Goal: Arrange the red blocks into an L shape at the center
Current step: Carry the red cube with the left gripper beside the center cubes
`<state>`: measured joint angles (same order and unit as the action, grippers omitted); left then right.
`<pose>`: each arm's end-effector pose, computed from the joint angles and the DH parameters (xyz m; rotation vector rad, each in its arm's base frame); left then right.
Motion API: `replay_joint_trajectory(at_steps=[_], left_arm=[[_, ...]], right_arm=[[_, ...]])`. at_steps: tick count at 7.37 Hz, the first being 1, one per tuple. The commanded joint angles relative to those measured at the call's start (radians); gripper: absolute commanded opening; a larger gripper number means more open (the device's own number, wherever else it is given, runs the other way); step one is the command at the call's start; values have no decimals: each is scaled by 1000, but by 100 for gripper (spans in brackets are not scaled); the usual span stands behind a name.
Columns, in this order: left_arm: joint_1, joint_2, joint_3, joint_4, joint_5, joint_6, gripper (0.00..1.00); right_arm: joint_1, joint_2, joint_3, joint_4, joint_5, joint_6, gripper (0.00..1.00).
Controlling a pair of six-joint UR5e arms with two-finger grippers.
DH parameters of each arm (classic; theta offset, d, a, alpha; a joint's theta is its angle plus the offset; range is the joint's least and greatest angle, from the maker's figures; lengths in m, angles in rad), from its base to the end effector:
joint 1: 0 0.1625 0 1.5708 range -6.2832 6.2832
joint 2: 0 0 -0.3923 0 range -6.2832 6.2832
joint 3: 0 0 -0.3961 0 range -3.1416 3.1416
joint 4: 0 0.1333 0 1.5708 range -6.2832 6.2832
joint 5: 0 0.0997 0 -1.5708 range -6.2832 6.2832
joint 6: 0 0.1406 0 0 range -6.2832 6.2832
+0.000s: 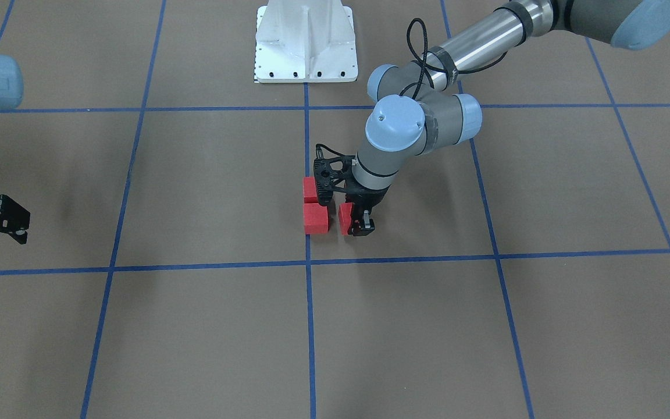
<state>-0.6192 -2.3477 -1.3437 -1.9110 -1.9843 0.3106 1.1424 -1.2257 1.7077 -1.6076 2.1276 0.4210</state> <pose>0.5870 -0.5127 0.2388 0.7723 0.6979 1.3403 -0.2060 -0.5931 0.4129 0.1695 -0.6775 -0.1310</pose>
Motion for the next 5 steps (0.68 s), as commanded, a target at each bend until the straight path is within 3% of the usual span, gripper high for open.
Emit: replay_joint_trajectory(at_steps=[1,5], left_arm=[[12,-18,2,7,1,16,0],[18,-18,2,29,16,31,0]], right_arm=[[2,2,0,-2,2,1,100],[2,5,0,0,2,24,100]])
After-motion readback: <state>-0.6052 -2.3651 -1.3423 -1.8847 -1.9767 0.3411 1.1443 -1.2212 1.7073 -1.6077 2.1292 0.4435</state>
